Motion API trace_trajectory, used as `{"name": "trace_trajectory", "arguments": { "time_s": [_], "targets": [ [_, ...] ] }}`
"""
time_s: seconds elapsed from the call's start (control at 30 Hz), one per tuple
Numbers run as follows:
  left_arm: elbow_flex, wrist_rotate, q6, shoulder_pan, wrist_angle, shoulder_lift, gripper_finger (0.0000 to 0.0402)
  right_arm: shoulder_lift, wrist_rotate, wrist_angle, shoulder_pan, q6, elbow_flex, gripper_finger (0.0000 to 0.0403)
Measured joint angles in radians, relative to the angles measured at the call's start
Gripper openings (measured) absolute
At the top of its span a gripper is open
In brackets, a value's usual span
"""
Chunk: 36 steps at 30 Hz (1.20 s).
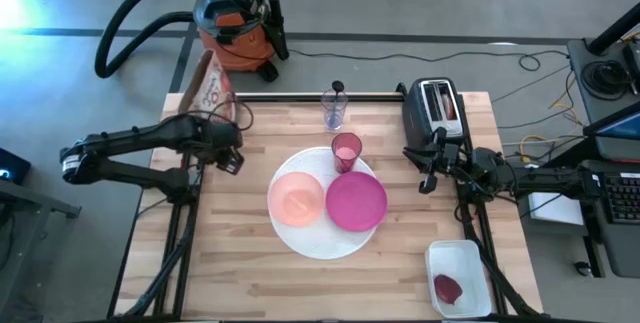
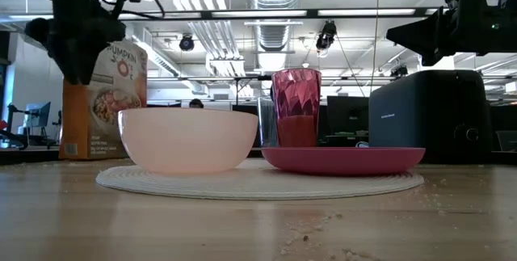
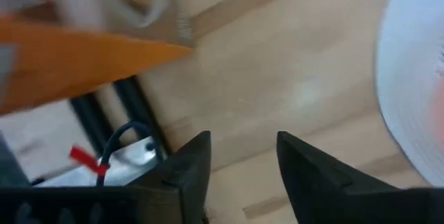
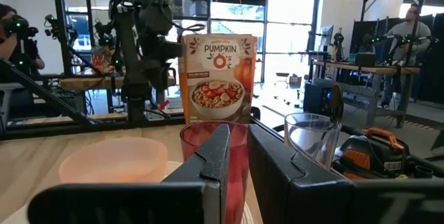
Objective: Arrange a breakfast setting
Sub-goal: Pour the cereal from the cereal box into the orange bowl
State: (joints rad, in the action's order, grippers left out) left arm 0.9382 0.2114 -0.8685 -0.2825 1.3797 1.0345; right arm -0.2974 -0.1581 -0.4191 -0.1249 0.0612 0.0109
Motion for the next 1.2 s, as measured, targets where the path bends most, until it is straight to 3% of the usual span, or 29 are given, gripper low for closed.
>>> {"name": "trace_trajectory", "arguments": {
  "time_s": [0.3, 0.6, 0.9, 1.2],
  "targets": [
    [0.013, -0.046, -0.125, 0.034, 0.042, -0.070, 0.0215, 0.000, 0.000, 0.000, 0.000, 0.000, 0.000, 0.0043],
    [0.031, 0.108, -0.258, 0.055, 0.125, -0.120, 0.0262, 0.000, 0.000, 0.001, 0.000, 0.000, 0.000, 0.0043],
    [0.031, 0.306, -0.345, 0.055, 0.133, -0.125, 0.0269, 0.000, 0.000, 0.001, 0.000, 0.000, 0.000, 0.0043],
    [0.030, 0.323, -0.405, 0.067, 0.161, -0.098, 0.0288, 0.000, 0.000, 0.002, 0.000, 0.000, 0.000, 0.0043]
  ]
}}
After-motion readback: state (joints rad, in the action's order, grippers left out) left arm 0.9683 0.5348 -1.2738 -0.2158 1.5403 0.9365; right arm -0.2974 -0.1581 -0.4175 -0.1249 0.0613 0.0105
